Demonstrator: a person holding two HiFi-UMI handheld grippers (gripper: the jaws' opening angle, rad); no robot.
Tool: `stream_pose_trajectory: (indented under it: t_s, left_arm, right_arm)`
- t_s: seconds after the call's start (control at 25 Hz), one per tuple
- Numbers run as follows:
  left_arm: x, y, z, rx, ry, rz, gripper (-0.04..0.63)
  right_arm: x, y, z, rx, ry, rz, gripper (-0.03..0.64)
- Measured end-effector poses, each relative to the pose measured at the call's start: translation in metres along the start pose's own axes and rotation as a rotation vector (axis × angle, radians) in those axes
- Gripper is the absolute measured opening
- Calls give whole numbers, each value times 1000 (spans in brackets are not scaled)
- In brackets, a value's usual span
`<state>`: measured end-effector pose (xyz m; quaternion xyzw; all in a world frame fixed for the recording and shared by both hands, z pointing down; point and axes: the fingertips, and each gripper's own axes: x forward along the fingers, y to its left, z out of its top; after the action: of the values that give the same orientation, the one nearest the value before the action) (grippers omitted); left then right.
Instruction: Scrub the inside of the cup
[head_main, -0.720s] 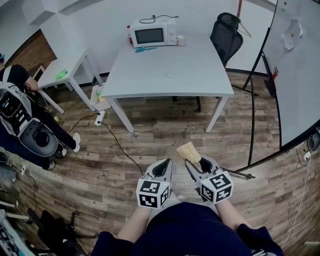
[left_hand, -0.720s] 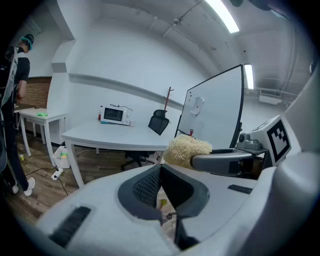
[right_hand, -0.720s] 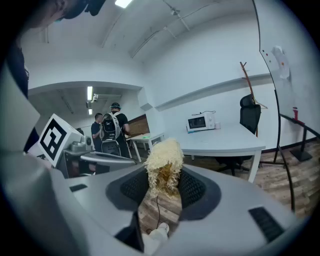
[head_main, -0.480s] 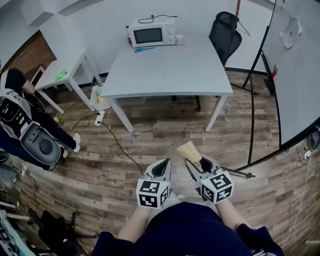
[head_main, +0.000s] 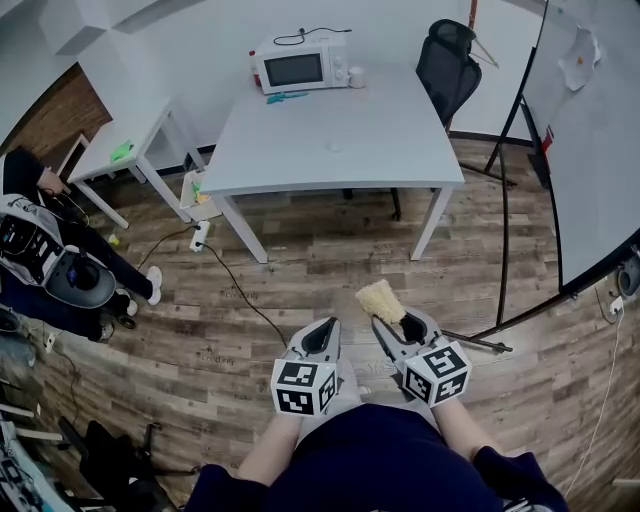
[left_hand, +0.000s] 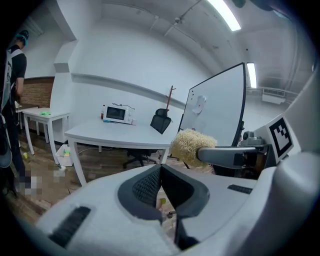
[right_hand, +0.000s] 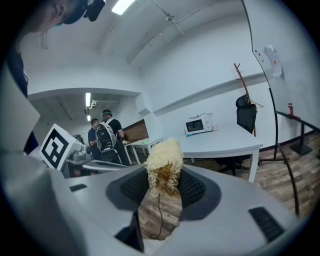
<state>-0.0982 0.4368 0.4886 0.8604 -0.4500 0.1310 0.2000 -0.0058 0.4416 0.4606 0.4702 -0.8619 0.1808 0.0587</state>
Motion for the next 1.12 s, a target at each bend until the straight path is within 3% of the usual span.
stream_pose_trajectory:
  t_s: [0.52,1.12]
  left_arm:
    - [24,23,11,-23,-1,6,17]
    - [120,80,68,-3,14,-28,17]
  right_arm:
    - [26,-20,14,14,-22,-20,170]
    - [112,-87,60,44,-42,-32,172]
